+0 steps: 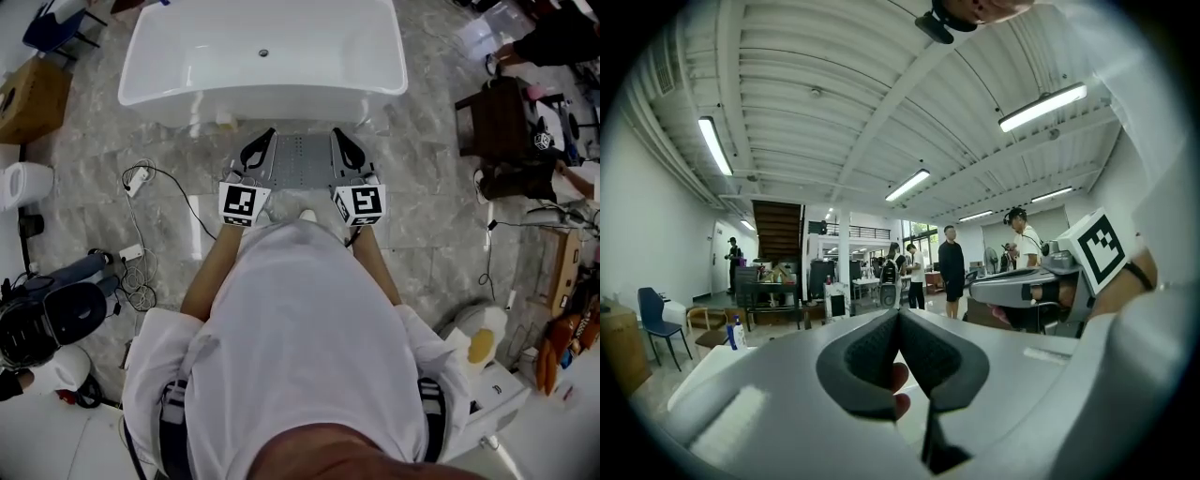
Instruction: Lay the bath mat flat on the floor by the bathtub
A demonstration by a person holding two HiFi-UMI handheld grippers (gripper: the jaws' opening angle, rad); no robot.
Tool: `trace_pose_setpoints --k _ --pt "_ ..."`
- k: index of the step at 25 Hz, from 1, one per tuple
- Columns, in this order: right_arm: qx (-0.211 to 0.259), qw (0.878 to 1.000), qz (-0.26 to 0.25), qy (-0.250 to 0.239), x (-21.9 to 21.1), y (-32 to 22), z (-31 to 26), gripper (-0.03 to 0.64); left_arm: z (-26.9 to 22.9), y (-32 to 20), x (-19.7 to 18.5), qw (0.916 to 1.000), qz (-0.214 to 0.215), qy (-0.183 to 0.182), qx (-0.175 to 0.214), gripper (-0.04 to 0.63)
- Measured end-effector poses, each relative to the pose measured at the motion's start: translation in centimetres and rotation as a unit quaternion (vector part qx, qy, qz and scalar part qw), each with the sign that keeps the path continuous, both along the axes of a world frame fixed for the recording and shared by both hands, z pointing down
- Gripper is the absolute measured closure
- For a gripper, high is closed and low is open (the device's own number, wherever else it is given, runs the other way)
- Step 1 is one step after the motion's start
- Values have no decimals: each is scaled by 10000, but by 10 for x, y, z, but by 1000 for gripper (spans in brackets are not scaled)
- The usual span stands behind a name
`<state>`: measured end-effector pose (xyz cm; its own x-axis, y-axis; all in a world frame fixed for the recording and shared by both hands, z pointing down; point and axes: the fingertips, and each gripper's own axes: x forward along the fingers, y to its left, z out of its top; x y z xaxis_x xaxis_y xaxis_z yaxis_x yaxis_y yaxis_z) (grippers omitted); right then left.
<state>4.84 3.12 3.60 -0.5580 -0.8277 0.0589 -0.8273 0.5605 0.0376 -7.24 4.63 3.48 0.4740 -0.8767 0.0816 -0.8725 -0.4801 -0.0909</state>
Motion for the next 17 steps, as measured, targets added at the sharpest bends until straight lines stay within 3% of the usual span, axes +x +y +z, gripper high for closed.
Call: trace_pose_setpoints --k 17 --pt "186 9998 -38 -87 1 6 -12 615 -7 5 10 9999 101 83 89 597"
